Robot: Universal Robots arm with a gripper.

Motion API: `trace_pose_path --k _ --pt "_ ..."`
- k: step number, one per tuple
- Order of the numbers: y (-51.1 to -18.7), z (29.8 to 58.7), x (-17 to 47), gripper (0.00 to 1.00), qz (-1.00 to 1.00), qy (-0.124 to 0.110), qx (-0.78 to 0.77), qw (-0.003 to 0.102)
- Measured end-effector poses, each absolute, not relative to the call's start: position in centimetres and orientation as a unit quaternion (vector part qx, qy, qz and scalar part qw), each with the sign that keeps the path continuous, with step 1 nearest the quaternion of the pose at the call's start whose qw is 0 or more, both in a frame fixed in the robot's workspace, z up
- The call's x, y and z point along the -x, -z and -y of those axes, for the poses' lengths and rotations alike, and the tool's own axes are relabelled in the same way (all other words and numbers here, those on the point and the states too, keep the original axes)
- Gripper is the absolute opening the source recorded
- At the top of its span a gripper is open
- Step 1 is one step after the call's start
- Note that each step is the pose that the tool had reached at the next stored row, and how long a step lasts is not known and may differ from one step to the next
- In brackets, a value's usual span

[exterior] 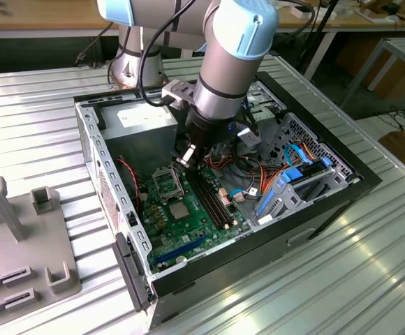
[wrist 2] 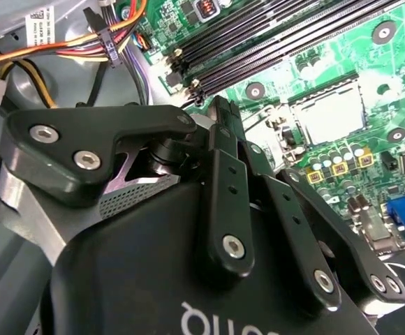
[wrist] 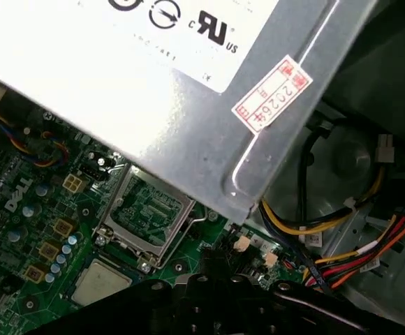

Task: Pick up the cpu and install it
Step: 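Close the cpu cover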

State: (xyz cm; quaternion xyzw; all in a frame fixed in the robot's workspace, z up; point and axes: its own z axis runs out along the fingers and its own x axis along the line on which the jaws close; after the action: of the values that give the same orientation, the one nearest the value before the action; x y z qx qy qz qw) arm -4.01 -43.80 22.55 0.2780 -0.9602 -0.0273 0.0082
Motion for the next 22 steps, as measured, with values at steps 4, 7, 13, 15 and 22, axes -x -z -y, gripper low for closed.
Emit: trace_pose_path --k 4,7,13,15,22 --pt "-22.4 43.7 4.0 0.11 0.956 0.028 -0.291 0.008" --pt "-22.4 43.7 4.0 0.11 0.95 0.028 -0.311 0.009" --pt "-22.3 42.8 4.0 0.11 0.948 0.028 -0.317 0.009" --pt "-22.3 42.7 4.0 0.11 0.943 0.028 -0.332 0.009" --pt "-22.0 42.5 4.0 0.11 0.94 0.031 -0.339 0.008"
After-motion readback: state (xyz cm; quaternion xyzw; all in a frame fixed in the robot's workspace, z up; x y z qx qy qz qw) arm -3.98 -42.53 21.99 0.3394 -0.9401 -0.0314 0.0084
